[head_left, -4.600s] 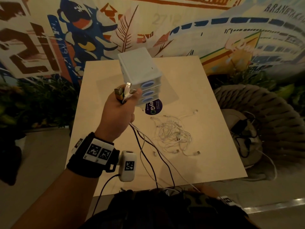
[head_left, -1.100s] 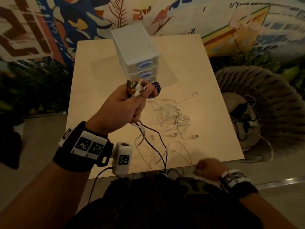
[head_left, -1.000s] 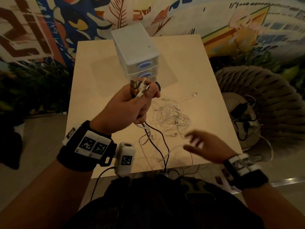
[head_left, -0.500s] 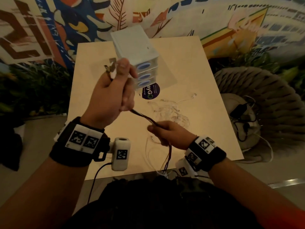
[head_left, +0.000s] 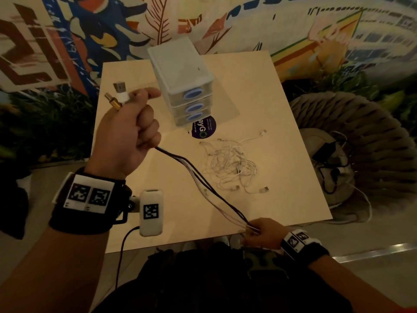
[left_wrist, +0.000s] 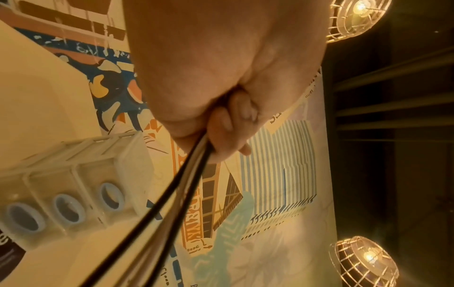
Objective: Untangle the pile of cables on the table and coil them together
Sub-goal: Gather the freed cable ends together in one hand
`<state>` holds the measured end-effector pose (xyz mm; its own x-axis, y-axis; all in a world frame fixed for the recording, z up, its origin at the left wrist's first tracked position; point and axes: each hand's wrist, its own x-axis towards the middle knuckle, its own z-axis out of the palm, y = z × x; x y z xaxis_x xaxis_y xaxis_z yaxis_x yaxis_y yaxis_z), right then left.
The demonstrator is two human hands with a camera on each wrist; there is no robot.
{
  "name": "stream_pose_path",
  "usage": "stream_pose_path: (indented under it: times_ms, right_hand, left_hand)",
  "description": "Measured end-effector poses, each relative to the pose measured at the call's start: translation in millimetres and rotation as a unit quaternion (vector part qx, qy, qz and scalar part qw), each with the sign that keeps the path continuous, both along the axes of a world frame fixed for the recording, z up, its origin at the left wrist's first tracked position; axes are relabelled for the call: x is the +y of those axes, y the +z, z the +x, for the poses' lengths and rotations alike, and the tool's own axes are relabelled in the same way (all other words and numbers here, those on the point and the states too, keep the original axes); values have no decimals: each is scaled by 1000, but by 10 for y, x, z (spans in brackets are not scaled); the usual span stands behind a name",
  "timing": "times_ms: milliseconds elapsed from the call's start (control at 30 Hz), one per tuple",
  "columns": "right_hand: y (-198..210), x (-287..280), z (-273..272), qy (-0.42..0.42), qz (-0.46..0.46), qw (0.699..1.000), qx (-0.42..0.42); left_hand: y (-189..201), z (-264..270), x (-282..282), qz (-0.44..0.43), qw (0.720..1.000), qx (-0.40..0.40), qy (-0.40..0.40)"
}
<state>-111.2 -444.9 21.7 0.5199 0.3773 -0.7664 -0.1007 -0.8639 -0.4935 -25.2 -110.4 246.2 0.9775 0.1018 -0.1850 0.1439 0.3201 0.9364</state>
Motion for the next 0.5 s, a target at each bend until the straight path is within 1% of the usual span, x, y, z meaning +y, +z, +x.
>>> stream_pose_path:
  times_ms: [133, 167, 233, 267, 300, 367, 433, 467, 500]
  right_hand:
    - [215, -83, 131, -5, 44, 997, -59]
    - [340, -73, 195, -3, 56, 995, -85]
    - [701, -21, 359, -16, 85, 981, -174]
    - [906, 11, 450, -48, 113, 966, -228]
    - [1117, 49, 549, -85, 149, 943, -284]
    - [1527, 184, 743, -125, 225, 887, -382]
    - [1901, 370, 899, -109, 297, 843, -435]
    - [2050, 471, 955, -89, 319, 831, -446]
    - [2183, 582, 999, -61, 329, 826, -453]
  left_hand:
    - [-78, -67, -247, 10, 999, 10, -39]
    - [-90, -90, -326, 23, 998, 7, -57]
    - [-90, -140, -477, 79, 991, 2, -104]
    - [-89, -156, -548, 112, 986, 4, -125]
    - [-86, -167, -616, 141, 980, 8, -141]
    - [-102, -177, -733, 179, 971, 18, -161]
    - [-109, -182, -832, 187, 966, 27, -177]
    - [-122, -179, -869, 189, 965, 33, -181]
    - [-152, -175, -894, 192, 964, 37, -181]
